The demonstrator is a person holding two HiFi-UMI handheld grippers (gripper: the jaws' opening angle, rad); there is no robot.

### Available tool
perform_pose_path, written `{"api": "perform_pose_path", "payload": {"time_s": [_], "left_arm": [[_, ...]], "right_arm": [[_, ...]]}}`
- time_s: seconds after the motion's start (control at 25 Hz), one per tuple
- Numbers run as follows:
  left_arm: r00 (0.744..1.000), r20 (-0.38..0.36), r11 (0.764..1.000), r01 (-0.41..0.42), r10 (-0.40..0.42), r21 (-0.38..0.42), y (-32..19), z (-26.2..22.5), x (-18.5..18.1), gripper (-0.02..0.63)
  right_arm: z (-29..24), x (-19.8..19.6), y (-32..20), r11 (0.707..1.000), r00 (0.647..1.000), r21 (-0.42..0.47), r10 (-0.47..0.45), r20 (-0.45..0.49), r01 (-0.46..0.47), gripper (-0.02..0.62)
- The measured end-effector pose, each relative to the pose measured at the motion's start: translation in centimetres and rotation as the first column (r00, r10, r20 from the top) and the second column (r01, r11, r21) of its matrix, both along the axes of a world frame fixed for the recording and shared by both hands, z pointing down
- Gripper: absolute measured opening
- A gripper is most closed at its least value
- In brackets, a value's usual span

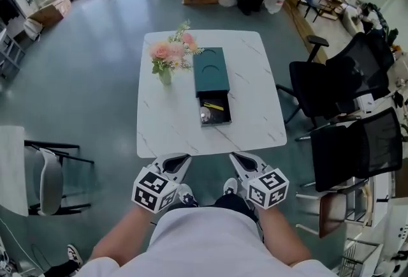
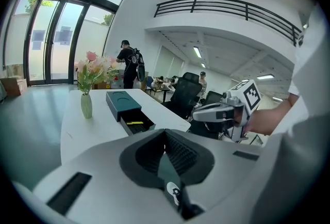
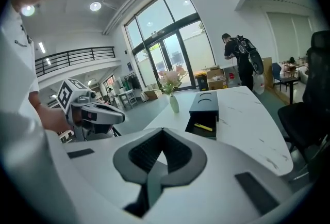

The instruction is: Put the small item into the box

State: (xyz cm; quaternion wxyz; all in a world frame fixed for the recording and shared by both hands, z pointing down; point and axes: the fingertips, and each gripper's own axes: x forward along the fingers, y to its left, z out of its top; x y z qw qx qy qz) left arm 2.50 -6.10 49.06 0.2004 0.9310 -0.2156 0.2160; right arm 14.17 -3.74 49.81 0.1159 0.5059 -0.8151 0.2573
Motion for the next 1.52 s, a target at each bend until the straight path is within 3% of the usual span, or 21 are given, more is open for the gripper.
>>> {"api": "perform_pose_path", "payload": {"time_s": [0.32,0.48,0.8,1.52], "left_arm": [[0.997,-0.006,0.997,0.074,-0.074,0.002,-0.6,-0.3,1.5,0.012],[0.997,-0.023,0.998,0.068,-0.067,0.013,0.0,-0.6,3.1,0.012],[0.996,0.008,0.996,0.084,-0.085,0.018,0.8,-0.4,4.1,0.012],[0.995,0.02,0.995,0.1,-0.101,0.027,2.4,-0.6,5.2,0.012]], "right_arm": [[0.3,1.6,0.2,0.999,0.999,-0.01,-0.035,-0.016,0.034,0.014],[-0.3,2.3,0.2,0.998,0.998,-0.012,-0.057,0.016,0.057,0.015],[-0.8,3.0,0.4,0.992,0.992,0.006,-0.123,-0.012,0.123,0.014],[0.4,3.7,1.6,0.988,0.988,-0.001,-0.154,-0.018,0.154,0.014]]}}
